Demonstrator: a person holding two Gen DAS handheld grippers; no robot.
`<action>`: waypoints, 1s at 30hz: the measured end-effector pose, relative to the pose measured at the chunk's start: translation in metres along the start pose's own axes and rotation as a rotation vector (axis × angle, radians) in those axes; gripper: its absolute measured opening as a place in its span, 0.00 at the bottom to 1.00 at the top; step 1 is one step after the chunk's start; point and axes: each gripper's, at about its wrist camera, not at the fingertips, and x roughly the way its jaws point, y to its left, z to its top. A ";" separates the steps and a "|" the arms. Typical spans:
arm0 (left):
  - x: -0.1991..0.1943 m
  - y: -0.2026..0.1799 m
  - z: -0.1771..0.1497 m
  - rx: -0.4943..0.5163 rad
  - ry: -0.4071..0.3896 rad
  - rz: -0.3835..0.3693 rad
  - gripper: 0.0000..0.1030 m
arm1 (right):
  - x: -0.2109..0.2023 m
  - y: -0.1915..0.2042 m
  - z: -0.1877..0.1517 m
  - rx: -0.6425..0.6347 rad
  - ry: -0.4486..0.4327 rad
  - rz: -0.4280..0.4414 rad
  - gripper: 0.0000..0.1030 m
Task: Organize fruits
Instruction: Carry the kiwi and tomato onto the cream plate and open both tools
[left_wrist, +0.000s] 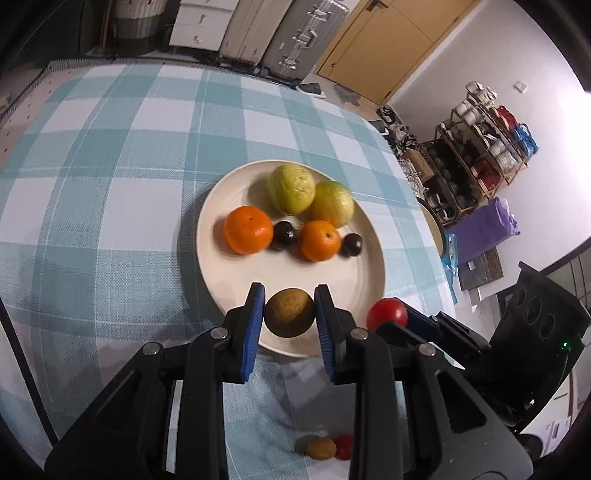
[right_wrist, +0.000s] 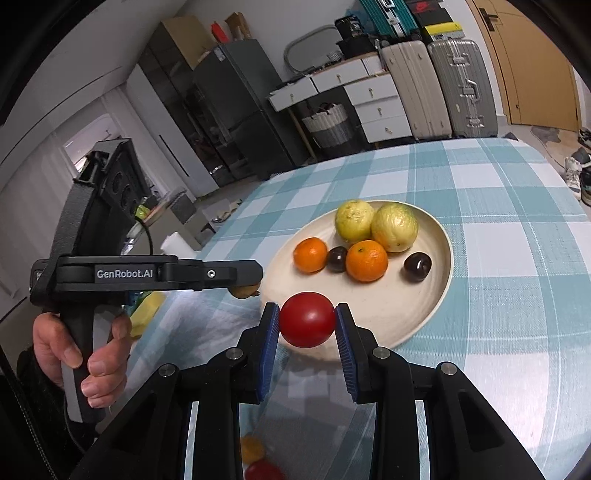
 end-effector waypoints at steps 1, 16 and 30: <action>0.003 0.002 0.001 -0.004 0.004 -0.002 0.24 | 0.004 -0.002 0.003 0.005 0.006 -0.004 0.30; 0.035 0.028 0.014 -0.049 0.032 -0.003 0.24 | 0.054 -0.001 0.019 -0.018 0.079 -0.012 0.30; 0.047 0.034 0.019 -0.067 0.042 -0.018 0.24 | 0.078 0.001 0.026 -0.014 0.107 -0.023 0.31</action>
